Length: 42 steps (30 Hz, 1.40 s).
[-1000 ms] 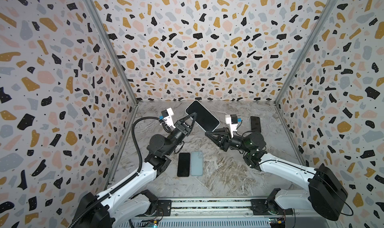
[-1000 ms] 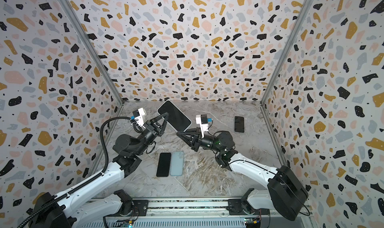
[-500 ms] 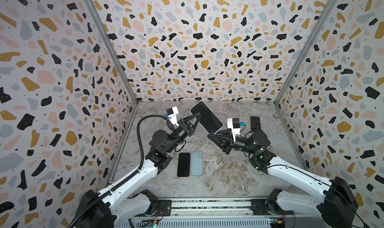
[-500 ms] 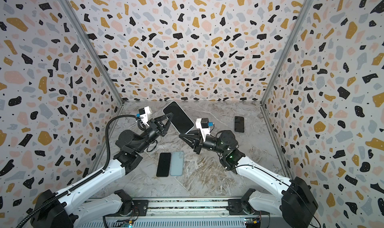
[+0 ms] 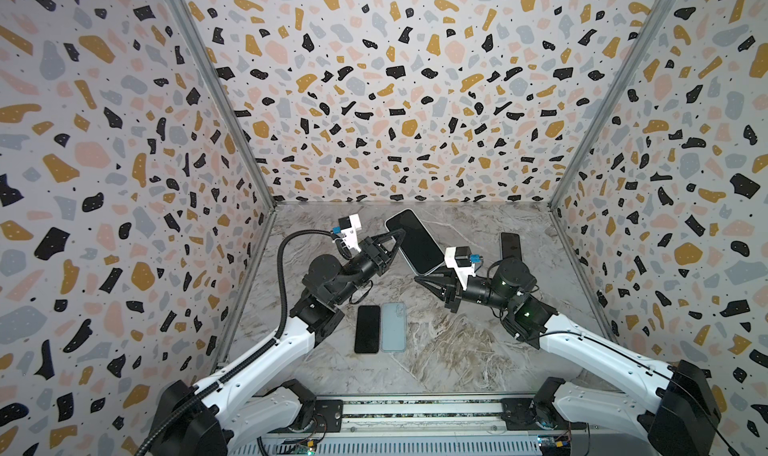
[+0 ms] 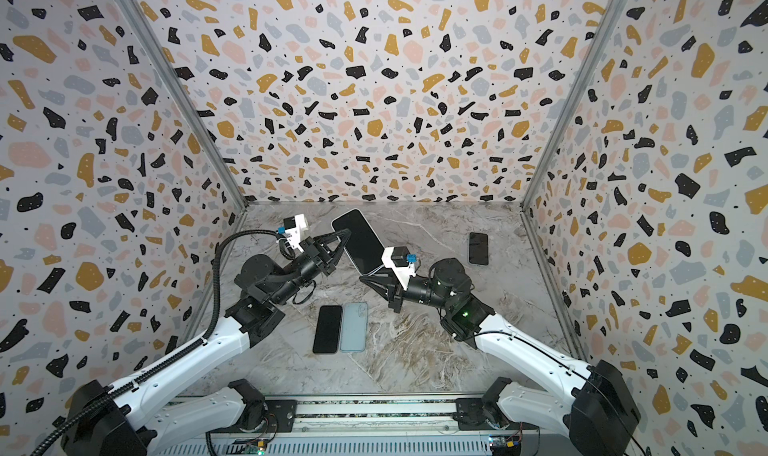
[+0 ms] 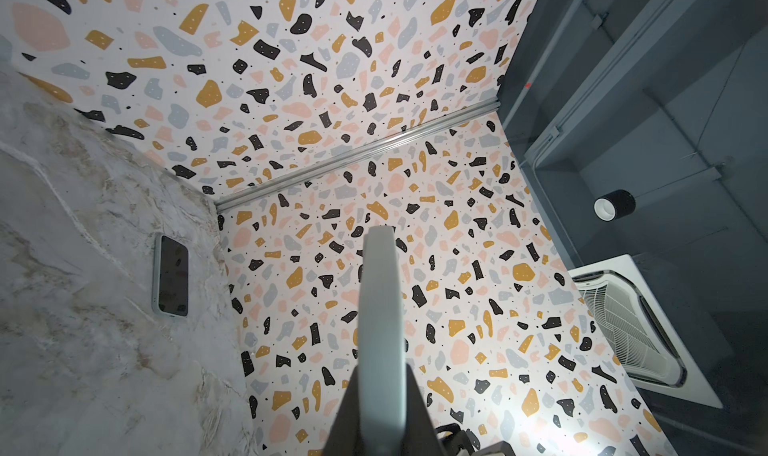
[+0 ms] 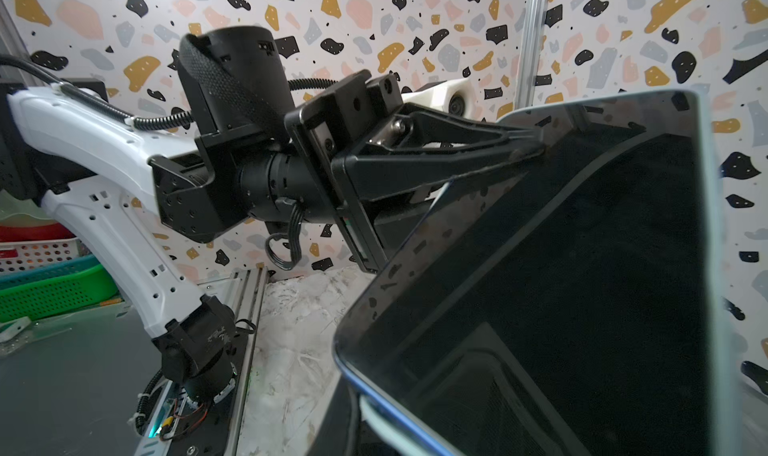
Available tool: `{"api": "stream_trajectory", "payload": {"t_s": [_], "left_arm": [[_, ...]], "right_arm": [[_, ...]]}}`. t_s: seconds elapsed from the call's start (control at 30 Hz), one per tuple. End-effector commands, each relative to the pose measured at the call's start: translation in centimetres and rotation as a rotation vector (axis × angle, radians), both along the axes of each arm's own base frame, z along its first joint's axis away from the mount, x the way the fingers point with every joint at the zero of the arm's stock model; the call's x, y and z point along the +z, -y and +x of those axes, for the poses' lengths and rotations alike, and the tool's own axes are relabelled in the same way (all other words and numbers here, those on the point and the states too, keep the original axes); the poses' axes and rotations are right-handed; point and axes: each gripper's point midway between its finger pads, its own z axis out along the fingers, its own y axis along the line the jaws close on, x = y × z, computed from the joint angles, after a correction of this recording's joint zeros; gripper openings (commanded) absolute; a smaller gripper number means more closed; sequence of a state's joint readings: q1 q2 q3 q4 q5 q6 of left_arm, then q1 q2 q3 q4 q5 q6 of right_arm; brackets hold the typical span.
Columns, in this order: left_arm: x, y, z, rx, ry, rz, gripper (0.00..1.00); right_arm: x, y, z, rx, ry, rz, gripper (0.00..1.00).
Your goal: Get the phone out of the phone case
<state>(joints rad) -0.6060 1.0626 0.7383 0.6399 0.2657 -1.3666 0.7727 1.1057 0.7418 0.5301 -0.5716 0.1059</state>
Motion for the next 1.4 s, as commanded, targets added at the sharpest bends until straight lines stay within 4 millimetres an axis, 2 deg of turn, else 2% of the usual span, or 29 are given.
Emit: {"api": "stream_trajectory", "payload": {"t_s": [0.0,0.2,0.3,0.37,0.5,0.57,0.63,0.83,0.93,1.1,1.2,1.37], "left_arm": [[-0.8,0.9,-0.6,-0.042,0.007,0.053,0.00],[-0.4,1.1,-1.0,-0.068,0.021,0.034,0.00],[-0.2,1.2,-1.2,-0.083,0.033,0.035,0.00],[0.0,1.2,-1.4,-0.088,0.046,0.032,0.00],[0.2,1.0,-1.2,-0.081,0.075,0.054,0.00],[0.4,0.7,-0.9,-0.073,0.099,0.067,0.00],[0.5,0.5,-0.6,-0.068,0.123,0.071,0.00],[1.1,0.0,-0.1,-0.066,0.206,0.042,0.00],[2.0,0.4,-0.7,-0.104,0.262,0.012,0.00],[3.0,0.7,-1.5,-0.149,0.333,-0.024,0.00],[3.5,0.7,-2.1,-0.168,0.367,-0.049,0.00],[3.4,0.8,-2.4,-0.176,0.382,-0.050,0.00]], "right_arm": [[4.0,0.8,0.6,-0.076,0.155,0.054,0.07],[3.7,1.3,1.2,-0.125,0.150,0.063,0.05],[3.3,2.0,1.6,-0.169,0.129,0.073,0.10],[3.1,2.6,1.6,-0.191,0.107,0.087,0.21],[1.9,3.4,0.7,-0.182,0.057,0.079,0.53],[1.3,3.9,0.0,-0.172,0.026,0.077,0.63],[0.7,4.4,-0.6,-0.164,-0.003,0.073,0.68],[-0.5,6.5,-2.2,-0.154,-0.129,0.103,0.75],[0.0,8.4,-1.6,-0.174,-0.235,0.166,0.77],[1.9,10.7,-2.0,-0.007,-0.372,0.302,0.77],[1.9,10.2,-1.8,0.049,-0.422,0.297,0.76],[3.1,9.7,-2.2,0.135,-0.431,0.348,0.75]]}}
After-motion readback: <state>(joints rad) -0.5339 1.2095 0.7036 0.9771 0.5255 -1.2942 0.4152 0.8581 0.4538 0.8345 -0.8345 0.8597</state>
